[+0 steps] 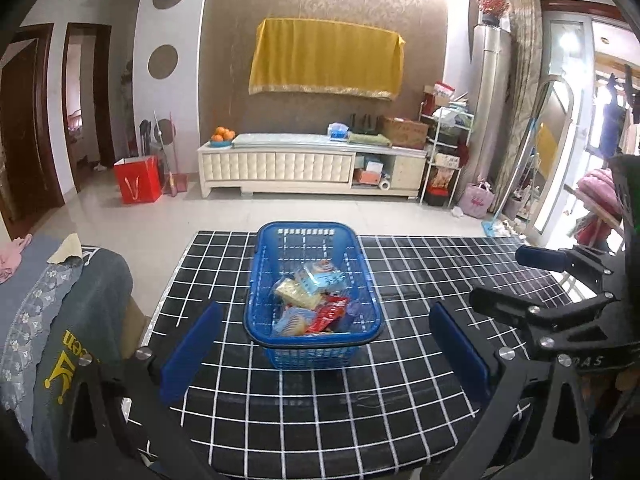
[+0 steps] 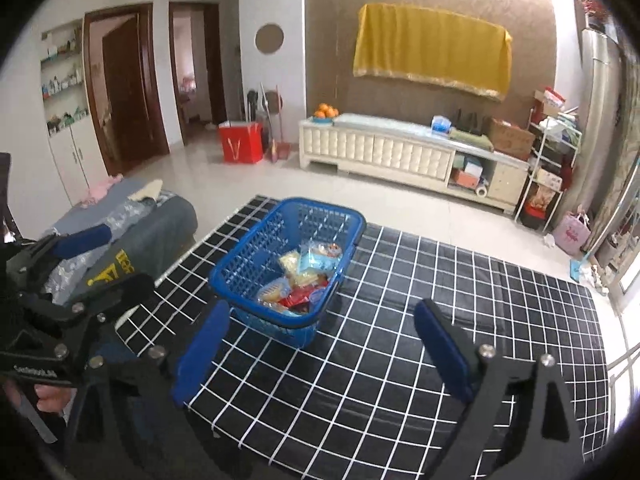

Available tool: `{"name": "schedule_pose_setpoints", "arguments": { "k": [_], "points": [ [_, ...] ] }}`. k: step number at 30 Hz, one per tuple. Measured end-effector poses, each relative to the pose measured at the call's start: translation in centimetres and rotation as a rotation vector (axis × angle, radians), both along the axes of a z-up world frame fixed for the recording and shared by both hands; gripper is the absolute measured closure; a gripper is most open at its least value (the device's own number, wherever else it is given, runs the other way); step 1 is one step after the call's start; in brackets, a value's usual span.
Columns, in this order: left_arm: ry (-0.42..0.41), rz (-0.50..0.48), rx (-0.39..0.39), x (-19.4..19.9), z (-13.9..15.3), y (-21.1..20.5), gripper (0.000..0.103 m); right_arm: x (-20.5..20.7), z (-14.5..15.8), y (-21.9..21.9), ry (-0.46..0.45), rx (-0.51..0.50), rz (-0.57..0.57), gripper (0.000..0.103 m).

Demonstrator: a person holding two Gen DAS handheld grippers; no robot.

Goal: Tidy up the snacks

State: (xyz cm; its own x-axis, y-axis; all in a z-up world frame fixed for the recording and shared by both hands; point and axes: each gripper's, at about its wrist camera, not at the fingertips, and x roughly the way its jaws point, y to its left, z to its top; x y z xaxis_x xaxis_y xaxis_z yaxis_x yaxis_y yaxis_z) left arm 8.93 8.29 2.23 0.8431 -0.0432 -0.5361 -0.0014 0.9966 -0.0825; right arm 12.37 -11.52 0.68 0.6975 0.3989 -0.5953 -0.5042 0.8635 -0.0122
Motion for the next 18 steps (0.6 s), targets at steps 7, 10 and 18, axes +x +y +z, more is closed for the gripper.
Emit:
{"name": "schedule_pose_setpoints", "arguments": {
  "k": [7,10,18],
  "points": [
    [-0.07,-0.04,0.006,-3.6,1.4,-2.9,0.0,-3.6,1.3,-2.4,-0.087,0.044,-0.069,0.0],
    [-0.079,-0.044,0.024,-4.5,1.7,-3.8,0.0,-5.0,1.6,-3.3,-0.117,0.058,-0.087,0.0],
    [-0.098,-0.038,0.046,-6.7,2.0,-5.3,0.0,-7.7,1.8,-4.5,-0.128,0.063,-0.104,0.0]
  ]
}}
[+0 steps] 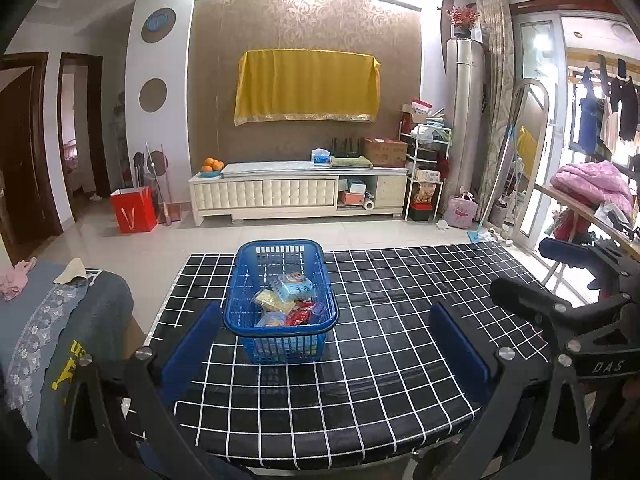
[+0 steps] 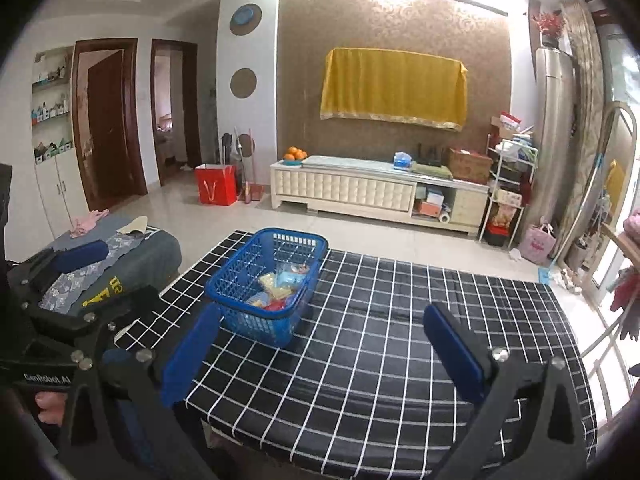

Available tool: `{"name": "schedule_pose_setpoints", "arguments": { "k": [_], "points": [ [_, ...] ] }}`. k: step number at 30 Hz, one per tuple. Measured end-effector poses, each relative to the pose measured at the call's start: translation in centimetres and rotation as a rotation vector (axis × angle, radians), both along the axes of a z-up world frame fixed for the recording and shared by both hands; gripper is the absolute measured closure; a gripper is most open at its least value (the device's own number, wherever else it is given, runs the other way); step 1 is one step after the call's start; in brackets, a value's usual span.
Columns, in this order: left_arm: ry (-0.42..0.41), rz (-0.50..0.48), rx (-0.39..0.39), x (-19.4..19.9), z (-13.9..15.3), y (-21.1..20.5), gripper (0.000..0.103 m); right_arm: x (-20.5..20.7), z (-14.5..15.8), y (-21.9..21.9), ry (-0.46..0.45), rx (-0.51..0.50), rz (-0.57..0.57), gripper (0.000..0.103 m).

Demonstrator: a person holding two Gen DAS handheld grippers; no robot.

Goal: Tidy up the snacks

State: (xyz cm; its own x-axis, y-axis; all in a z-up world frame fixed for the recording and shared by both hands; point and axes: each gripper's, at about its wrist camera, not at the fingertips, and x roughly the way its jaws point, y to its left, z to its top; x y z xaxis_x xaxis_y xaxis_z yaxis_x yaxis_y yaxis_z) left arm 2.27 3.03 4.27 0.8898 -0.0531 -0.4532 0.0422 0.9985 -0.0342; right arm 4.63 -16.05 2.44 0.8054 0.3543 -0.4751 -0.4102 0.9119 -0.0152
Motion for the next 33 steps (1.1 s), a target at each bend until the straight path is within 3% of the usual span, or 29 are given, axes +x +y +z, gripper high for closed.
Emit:
{"name": "schedule_pose_setpoints", "arguments": {
  "k": [9,33],
  "points": [
    [-0.018,-0.023,0.021,-2.1,0.0,-1.1,0.0,-2.0,0.1,-1.2,-0.022,0.017,-0.027,0.0],
    [-0.033,-0.026,0.036,-3.4,0.1,-1.5,0.0,-3.1,0.1,-1.5,-0.02,0.027,-0.045,0.0]
  ]
}}
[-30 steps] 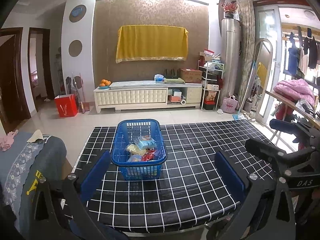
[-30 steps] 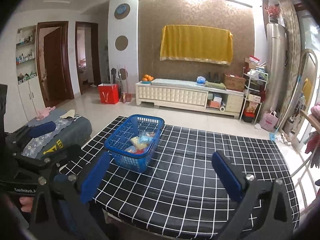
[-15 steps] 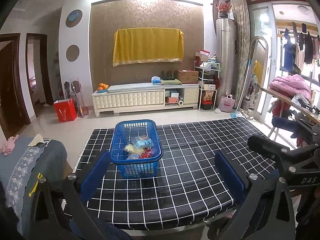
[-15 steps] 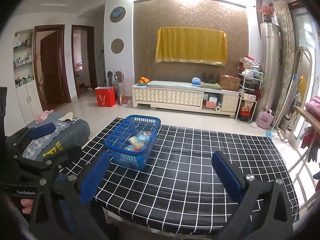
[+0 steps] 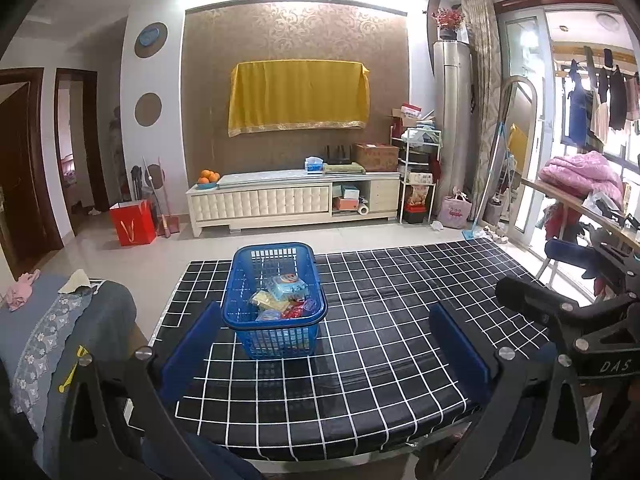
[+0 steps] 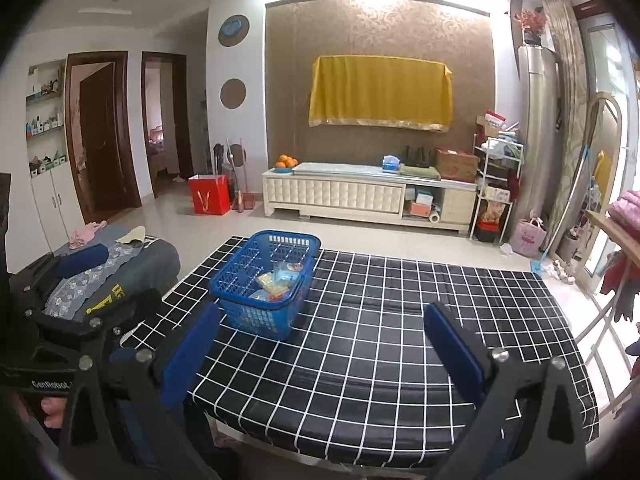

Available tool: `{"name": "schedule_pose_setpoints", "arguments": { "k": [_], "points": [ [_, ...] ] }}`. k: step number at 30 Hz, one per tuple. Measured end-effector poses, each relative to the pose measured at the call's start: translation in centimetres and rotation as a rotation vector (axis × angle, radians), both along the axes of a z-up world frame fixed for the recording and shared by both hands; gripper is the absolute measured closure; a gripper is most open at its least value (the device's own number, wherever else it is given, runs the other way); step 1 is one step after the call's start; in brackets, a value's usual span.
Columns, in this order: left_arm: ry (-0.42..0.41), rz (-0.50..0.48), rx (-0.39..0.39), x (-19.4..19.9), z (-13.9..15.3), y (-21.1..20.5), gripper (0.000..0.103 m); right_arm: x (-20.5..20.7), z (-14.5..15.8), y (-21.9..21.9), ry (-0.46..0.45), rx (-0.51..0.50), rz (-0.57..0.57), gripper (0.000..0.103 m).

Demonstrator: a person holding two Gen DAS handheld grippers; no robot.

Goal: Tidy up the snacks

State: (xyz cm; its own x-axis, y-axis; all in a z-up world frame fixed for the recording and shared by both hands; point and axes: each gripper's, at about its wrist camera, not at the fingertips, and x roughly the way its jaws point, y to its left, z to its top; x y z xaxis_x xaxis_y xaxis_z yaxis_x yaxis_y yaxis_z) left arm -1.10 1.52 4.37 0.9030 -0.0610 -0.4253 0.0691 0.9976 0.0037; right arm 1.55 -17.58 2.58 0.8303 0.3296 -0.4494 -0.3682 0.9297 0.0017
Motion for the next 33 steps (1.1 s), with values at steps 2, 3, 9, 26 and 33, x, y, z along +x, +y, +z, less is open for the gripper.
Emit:
{"name": "schedule_pose_setpoints", "arguments": {
  "k": [2,3,9,26,33],
  "points": [
    [-0.001,0.0,0.009,-0.05,-0.01,-0.15,0.0,0.01,-0.01,-0.04,0.004,0.004,0.001,0.0],
    [-0.002,0.001,0.014,-0.04,0.05,-0.21,0.0,0.0,0.0,-0.07,0.006,0.006,0.002,0.0],
    [0.003,0.001,0.009,0.09,0.09,-0.33,0.0,-0.16,-0.1,-0.02,0.005,0.003,0.0,0.0],
    [0.014,-0.004,-0.017,0.11,-0.09,-0.25,0.0,0.0,-0.18,-0.11,0.02,0.014,0.0,0.0],
    [0.013,-0.001,-0.013,0.09,-0.15,-0.37,0.0,0.06,-0.17,-0.24,0.024,0.017,0.0,0.0]
  ]
}}
